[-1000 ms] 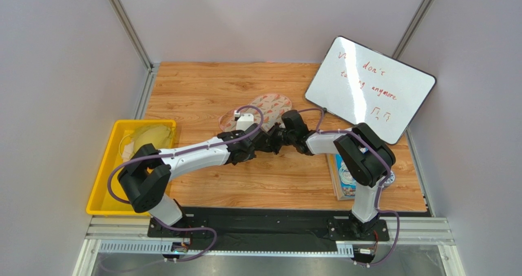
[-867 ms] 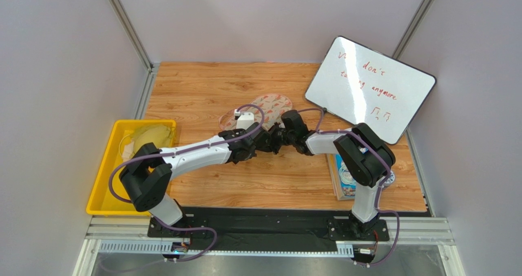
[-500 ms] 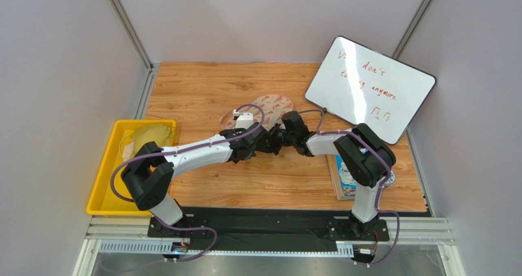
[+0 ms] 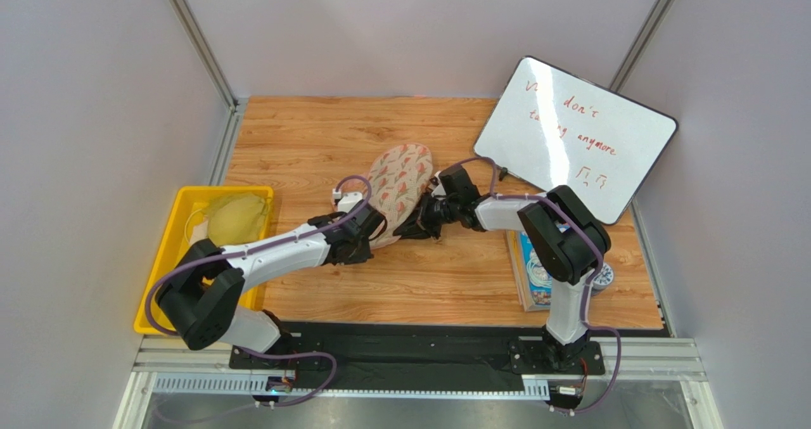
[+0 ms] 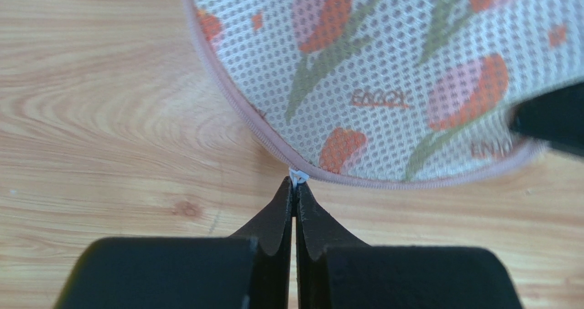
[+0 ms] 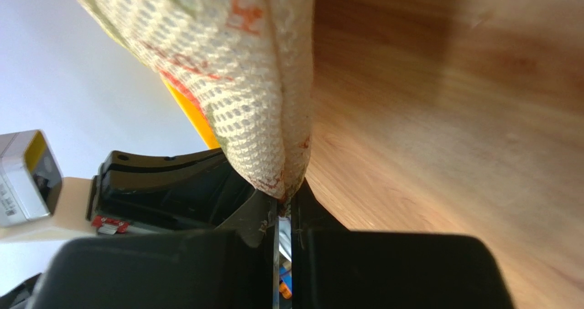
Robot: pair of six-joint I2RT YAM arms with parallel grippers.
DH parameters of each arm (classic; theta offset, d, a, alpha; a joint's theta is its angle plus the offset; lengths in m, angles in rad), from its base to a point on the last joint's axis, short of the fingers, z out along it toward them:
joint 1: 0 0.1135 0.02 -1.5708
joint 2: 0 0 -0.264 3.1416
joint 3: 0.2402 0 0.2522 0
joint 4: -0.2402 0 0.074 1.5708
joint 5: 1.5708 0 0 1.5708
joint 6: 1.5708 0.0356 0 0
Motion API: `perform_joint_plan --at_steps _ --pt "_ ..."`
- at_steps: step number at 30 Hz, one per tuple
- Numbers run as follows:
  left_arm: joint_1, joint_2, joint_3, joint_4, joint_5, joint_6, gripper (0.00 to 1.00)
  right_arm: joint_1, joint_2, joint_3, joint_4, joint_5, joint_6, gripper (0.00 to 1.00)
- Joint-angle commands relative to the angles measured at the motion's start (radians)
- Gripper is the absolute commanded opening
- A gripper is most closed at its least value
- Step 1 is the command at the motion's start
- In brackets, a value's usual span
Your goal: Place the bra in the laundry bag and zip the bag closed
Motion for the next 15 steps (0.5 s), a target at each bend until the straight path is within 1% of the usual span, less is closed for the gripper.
perform_joint_plan --at_steps 1,2,4,5,6,7,8,10,11,12,14,15 --pt "0.006 -0.055 -0.064 0.047 0.117 0.043 0.0 -0.051 0.073 0.136 -0.186 -0.091 -0.24 0.0" --pt "0.006 -0.057 -0.073 0.058 0.132 0.045 0.0 -0.056 0.085 0.162 -0.203 -0.105 -0.297 0.0" --pt "0.006 -0.059 -0.095 0.105 0.187 0.046 0.0 -0.065 0.136 0.264 -0.333 -0.112 -0.366 0.0" --pt "0.006 -0.059 -0.103 0.133 0.247 0.052 0.0 -0.067 0.155 0.307 -0.386 -0.11 -0.451 0.0" --pt "0.008 -0.059 -0.112 0.165 0.281 0.052 0.0 -0.065 0.171 0.341 -0.489 -0.087 -0.486 0.0" --pt "0.008 -0.057 -0.115 0.229 0.313 0.052 0.0 -0.067 0.192 0.414 -0.535 -0.07 -0.515 0.0" --pt "0.006 -0.051 -0.112 0.256 0.353 0.045 0.0 -0.068 0.197 0.439 -0.571 -0.058 -0.547 0.01" --pt "0.008 -0.039 -0.091 0.303 0.393 0.039 0.0 -0.07 0.196 0.49 -0.647 -0.044 -0.56 0.15" --pt "0.006 -0.02 -0.06 0.303 0.404 0.04 0.0 -0.071 0.188 0.492 -0.675 -0.043 -0.557 0.25" --pt "0.008 -0.01 -0.046 0.303 0.408 0.038 0.0 -0.071 0.171 0.486 -0.68 -0.04 -0.544 0.37" --pt "0.006 0.026 -0.009 0.308 0.428 0.037 0.0 -0.071 0.108 0.432 -0.672 -0.039 -0.531 0.48" --pt "0.006 0.036 0.005 0.316 0.434 0.038 0.0 -0.073 0.087 0.408 -0.666 -0.041 -0.524 0.56"
